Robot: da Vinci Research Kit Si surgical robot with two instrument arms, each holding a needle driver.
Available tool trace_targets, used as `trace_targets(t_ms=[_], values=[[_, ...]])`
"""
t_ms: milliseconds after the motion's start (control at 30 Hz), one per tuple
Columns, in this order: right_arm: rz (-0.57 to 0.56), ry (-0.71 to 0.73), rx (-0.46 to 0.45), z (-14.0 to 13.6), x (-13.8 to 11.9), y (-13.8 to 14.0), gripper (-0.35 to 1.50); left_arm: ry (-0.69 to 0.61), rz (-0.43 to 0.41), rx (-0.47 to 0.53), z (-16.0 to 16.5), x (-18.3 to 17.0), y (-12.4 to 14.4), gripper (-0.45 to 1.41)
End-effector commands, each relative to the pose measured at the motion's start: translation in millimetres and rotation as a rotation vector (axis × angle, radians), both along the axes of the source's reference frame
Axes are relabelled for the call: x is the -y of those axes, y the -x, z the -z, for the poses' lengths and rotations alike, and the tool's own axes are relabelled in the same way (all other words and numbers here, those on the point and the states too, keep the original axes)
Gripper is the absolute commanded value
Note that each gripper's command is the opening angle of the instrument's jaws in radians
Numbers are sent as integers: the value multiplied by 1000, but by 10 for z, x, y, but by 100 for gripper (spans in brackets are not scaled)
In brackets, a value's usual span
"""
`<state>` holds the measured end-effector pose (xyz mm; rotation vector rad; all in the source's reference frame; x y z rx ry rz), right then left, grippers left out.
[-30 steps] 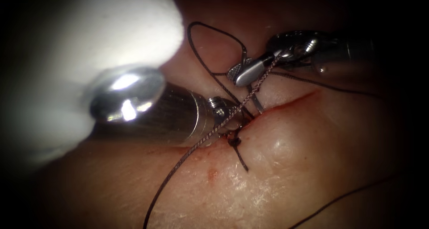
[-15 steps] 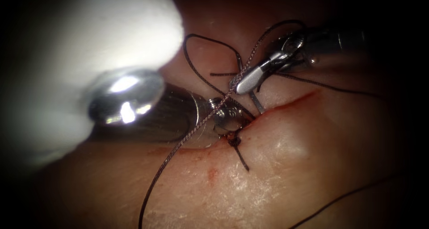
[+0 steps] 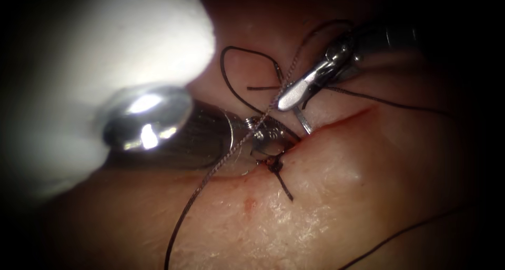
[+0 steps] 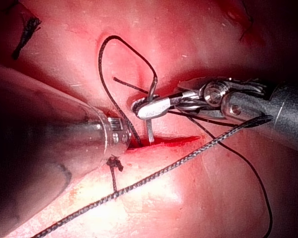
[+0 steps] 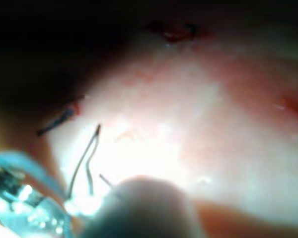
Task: Wound Closure
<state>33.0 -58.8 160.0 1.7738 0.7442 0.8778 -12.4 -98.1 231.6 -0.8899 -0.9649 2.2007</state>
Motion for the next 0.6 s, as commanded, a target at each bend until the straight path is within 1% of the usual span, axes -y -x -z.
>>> trace_targets(t_ms=[33,200,333,400,433,467,600], values=[[0,-2,0,-6,3,-7,-35,-4,0,2,-5,10,6,51],[3,-28,12,-8,2,-7,-35,-3,-1,2,-5,12,7,51],[41,-95,22,-7,7,-5,-35,-3,-1,2,-5,13,7,51],[60,-131,25,-4,12,0,-35,-3,-2,3,-5,13,6,51],[76,-142,22,-1,19,6,-35,-3,-5,1,-4,14,5,51],[76,-142,22,-1,19,6,-35,-3,-5,1,-4,14,5,51],[104,-149,19,5,36,20,-35,-3,-5,1,-4,14,4,51]])
